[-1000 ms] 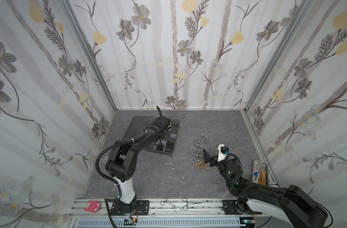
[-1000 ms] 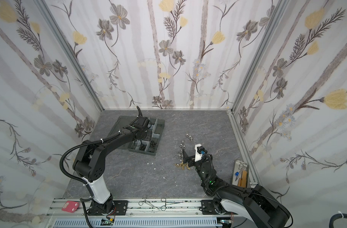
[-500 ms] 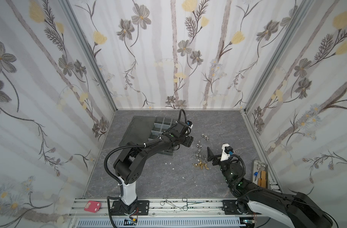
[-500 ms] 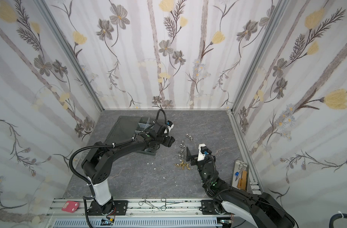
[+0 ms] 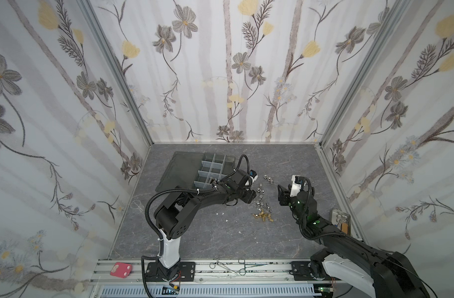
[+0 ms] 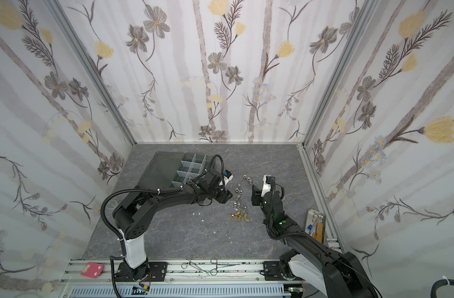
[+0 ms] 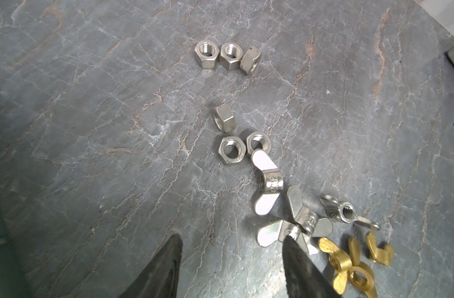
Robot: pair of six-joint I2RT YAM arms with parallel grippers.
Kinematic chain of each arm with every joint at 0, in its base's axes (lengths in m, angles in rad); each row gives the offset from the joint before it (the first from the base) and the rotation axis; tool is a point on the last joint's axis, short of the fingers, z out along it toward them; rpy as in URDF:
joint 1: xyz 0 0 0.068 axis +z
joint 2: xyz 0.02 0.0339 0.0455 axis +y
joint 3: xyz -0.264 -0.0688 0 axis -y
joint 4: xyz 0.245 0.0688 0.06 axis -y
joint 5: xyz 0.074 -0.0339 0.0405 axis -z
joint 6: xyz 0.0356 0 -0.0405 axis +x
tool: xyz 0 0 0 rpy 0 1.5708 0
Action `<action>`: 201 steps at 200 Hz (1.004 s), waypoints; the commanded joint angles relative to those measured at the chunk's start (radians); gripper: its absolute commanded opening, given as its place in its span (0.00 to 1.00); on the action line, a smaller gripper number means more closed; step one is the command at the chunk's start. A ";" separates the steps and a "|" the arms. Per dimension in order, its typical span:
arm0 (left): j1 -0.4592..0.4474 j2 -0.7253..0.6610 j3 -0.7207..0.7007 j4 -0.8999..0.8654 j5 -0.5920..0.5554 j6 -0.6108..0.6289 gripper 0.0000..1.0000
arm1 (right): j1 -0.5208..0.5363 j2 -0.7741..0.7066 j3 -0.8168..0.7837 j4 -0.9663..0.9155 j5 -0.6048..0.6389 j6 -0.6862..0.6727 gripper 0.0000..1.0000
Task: Sort the screws and nuts into containers
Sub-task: Pick up the nut from the center of the table.
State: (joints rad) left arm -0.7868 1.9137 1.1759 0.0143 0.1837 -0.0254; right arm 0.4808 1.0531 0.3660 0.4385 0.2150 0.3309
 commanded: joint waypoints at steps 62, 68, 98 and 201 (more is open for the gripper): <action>0.000 -0.045 -0.086 0.154 0.014 0.025 0.60 | -0.001 0.197 0.142 -0.184 -0.329 0.009 0.44; 0.003 -0.049 -0.096 0.171 0.026 0.025 0.61 | -0.001 0.203 0.148 -0.203 -0.337 0.010 0.44; 0.018 -0.060 -0.126 0.223 0.031 0.001 0.60 | -0.001 0.227 0.173 -0.272 -0.379 -0.002 0.41; 0.034 -0.189 -0.275 0.395 0.028 -0.015 0.65 | 0.001 0.373 0.220 -0.441 -0.369 0.004 0.40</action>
State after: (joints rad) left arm -0.7536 1.7432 0.9188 0.3275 0.2024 -0.0299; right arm 0.4805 1.4040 0.5690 0.0341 -0.1513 0.3309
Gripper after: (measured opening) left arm 0.641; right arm 0.397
